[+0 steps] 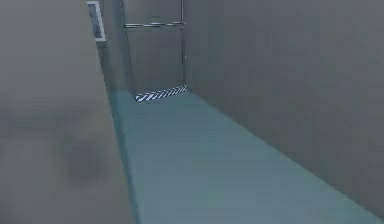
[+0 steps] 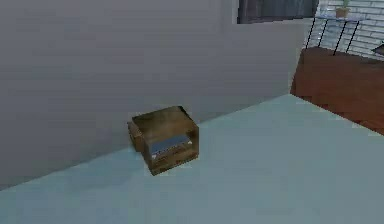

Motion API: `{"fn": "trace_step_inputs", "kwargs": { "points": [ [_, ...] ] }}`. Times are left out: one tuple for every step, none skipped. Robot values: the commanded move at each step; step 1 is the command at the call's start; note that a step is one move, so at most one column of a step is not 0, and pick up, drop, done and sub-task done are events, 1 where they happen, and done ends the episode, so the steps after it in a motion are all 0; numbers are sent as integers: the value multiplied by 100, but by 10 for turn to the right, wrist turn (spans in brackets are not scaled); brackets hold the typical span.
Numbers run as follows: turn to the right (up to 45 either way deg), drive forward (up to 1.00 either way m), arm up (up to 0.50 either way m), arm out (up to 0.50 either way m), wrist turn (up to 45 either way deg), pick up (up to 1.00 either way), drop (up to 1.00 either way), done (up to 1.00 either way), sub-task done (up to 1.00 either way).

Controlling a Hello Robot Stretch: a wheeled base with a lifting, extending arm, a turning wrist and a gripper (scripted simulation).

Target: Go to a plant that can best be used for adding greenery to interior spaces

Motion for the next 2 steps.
{"fn": "trace_step_inputs", "kwargs": {
  "points": [
    [450,0,0,0,0,0,0,0,0],
    [450,0,0,0,0,0,0,0,0]
  ]
}}
